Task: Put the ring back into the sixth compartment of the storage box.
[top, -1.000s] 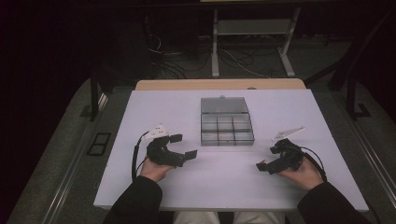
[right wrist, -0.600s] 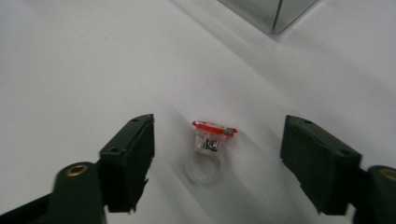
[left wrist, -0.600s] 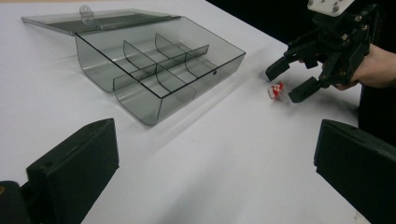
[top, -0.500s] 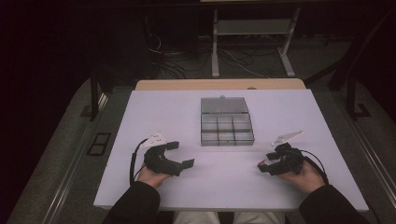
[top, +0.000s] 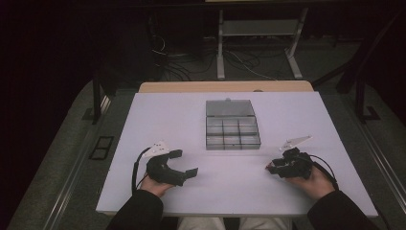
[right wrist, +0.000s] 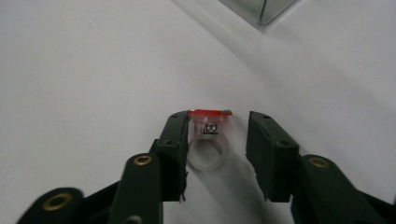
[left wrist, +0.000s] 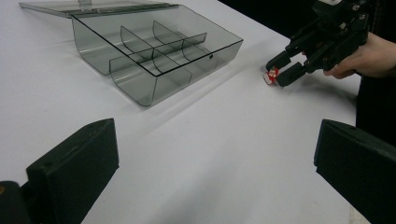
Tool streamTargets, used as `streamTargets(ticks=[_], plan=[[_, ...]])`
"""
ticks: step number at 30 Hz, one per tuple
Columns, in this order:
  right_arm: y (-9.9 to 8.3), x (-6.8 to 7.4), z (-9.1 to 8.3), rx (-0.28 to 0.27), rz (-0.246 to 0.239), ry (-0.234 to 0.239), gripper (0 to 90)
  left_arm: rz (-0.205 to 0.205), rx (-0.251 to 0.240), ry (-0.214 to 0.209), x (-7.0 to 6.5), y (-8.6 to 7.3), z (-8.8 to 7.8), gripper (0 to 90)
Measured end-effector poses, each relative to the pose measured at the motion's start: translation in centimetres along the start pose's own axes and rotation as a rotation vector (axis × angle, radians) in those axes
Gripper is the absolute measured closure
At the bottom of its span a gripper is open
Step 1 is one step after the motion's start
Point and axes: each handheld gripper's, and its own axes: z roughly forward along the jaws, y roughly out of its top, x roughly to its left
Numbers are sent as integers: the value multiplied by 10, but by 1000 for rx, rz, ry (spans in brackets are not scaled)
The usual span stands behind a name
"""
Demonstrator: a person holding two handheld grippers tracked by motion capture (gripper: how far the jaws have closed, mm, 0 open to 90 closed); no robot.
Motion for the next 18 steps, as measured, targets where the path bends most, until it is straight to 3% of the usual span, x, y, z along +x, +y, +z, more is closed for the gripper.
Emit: streamTargets(ticks=[4,9,18], plan=[[1,1,0,1,-11,9,693,-2,-5,2,0,-1,0,0],[1,1,1,0,-19,11,708,1,-5,1,0,-2,0,0],[1,-5,-4,-24,41,57,711,9,-2,-1,0,-3,-1,0]])
